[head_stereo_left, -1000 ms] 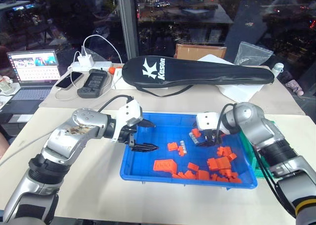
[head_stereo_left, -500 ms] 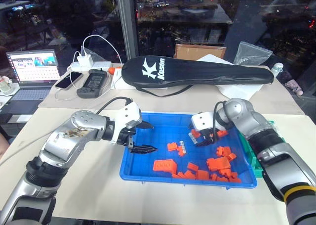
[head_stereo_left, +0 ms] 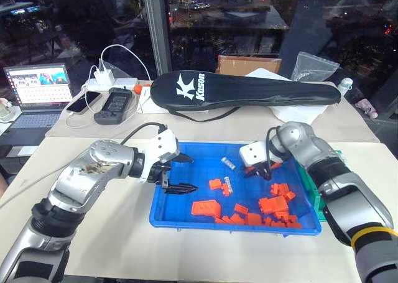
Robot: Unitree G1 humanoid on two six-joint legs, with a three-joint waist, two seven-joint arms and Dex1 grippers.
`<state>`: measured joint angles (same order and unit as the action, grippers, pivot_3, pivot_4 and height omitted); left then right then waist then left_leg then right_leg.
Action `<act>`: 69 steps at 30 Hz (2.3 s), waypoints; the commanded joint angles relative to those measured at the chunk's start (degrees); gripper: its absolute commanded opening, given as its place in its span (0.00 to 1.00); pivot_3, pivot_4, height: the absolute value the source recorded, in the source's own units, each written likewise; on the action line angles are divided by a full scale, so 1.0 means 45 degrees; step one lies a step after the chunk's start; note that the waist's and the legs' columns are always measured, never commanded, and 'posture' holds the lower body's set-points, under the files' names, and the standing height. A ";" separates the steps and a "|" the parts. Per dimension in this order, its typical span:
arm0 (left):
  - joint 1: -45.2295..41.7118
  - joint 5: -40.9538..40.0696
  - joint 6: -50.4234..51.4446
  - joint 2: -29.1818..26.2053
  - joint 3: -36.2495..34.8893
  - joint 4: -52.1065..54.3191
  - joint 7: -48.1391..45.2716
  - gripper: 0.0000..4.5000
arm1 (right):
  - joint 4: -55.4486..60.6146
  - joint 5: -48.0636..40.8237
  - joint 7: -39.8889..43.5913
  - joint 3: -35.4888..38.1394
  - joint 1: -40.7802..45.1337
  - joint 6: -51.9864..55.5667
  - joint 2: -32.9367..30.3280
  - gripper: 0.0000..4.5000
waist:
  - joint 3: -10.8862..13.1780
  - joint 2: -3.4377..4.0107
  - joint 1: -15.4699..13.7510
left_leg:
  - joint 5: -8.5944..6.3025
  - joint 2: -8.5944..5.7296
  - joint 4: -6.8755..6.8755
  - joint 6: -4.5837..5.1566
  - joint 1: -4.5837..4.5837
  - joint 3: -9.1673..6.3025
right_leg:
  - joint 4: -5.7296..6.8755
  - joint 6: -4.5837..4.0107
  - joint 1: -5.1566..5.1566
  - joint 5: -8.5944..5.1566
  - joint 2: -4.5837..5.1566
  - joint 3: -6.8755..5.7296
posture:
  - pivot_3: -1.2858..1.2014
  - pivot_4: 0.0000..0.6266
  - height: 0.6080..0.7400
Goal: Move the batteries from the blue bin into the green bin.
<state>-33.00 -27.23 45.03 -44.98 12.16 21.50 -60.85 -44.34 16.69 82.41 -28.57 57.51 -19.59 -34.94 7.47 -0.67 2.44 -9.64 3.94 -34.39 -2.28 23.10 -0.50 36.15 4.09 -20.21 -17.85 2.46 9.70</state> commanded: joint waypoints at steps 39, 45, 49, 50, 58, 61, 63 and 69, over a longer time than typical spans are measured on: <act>-0.0001 0.0117 -0.0353 -0.0448 -0.0367 -0.0007 -0.0151 1.00 | 0.4594 -0.1255 -0.1962 0.0639 -0.2054 0.7366 0.1350 0.63 | 0.0000 0.0000 0.0002 | 0.0000 0.0000 0.0003 0.0000 0.0012 -0.0006 | -0.0002 0.0011 -0.0012 -0.0006 0.0000 -0.0004 | 0.52 0.24 0.85; 0.0062 0.0048 -0.0302 -0.0534 -0.0425 0.0029 -0.0189 1.00 | 0.4943 -0.1650 -0.1655 0.0844 -0.2076 0.7617 0.1287 0.19 | 0.0000 -0.0001 0.0001 | 0.0000 0.0000 0.0003 0.0000 0.0012 -0.0006 | -0.0002 0.0016 -0.0010 -0.0009 -0.0001 -0.0004 | 0.52 0.24 0.85; -0.0082 0.0050 -0.0383 -0.0428 -0.0362 -0.0151 -0.0251 1.00 | 0.5882 -0.2299 -0.1702 0.1645 -0.2071 0.8146 0.1022 0.05 | 0.0000 -0.0001 -0.0009 | 0.0000 -0.0001 0.0003 0.0000 0.0017 -0.0006 | -0.0002 0.0015 -0.0013 -0.0009 0.0000 -0.0005 | 0.52 0.24 0.85; -0.0148 -0.0008 -0.0395 -0.0359 -0.0360 -0.0227 -0.0305 1.00 | 0.6372 -0.2528 -0.1613 0.1974 -0.2027 0.8611 0.0727 0.05 | 0.0001 -0.0001 -0.0015 | 0.0000 -0.0001 0.0003 0.0000 0.0020 -0.0006 | -0.0003 0.0015 -0.0015 -0.0009 0.0000 -0.0005 | 0.52 0.24 0.85; -0.0940 -0.0364 -0.0476 0.0621 -0.0336 -0.1044 -0.0664 1.00 | 0.9199 -0.3579 -0.1550 0.4876 -0.2260 1.1940 -0.3362 0.05 | 0.0002 0.0000 -0.0360 | -0.0001 -0.0001 0.0006 0.0000 0.0030 -0.0006 | -0.0020 0.0025 -0.0021 -0.0016 0.0002 -0.0011 | 0.52 0.24 0.85; -0.1368 -0.0449 -0.0535 0.1086 -0.0194 -0.1393 -0.0920 1.00 | 0.9128 -0.3264 -0.1911 0.5846 -0.3187 1.2122 -0.5497 0.05 | 0.0004 -0.0005 -0.0442 | -0.0001 -0.0004 0.0008 0.0000 0.0038 -0.0006 | -0.0023 0.0041 -0.0029 -0.0027 0.0006 -0.0012 | 0.52 0.24 0.85; -0.1628 -0.0280 -0.0724 0.1290 0.0009 -0.1761 -0.1099 1.00 | 0.9077 -0.3426 -0.1999 0.6650 -0.4217 1.2384 -0.6668 0.05 | 0.0004 -0.0005 -0.0478 | -0.0002 -0.0003 0.0012 0.0000 0.0041 -0.0005 | -0.0044 0.0048 -0.0028 -0.0032 0.0007 -0.0015 | 0.52 0.24 0.85; -0.1868 0.0047 -0.1086 0.1463 0.0289 -0.2217 -0.1394 1.00 | 0.8915 -0.3408 -0.2950 0.7525 -0.6661 1.2103 -0.7823 0.05 | -0.0005 0.0012 -0.0056 | -0.0003 0.0000 0.0039 0.0005 0.0017 -0.0005 | -0.0038 0.0042 -0.0023 -0.0032 0.0002 -0.0009 | 0.52 0.24 0.85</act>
<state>-40.37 -27.71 41.46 -38.14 13.60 11.37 -66.48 -4.90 1.19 71.08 2.96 28.32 35.35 -69.12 7.44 -0.62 2.19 -9.66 3.93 -34.22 -2.26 23.16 -0.52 36.00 4.29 -20.30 -18.00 2.47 9.66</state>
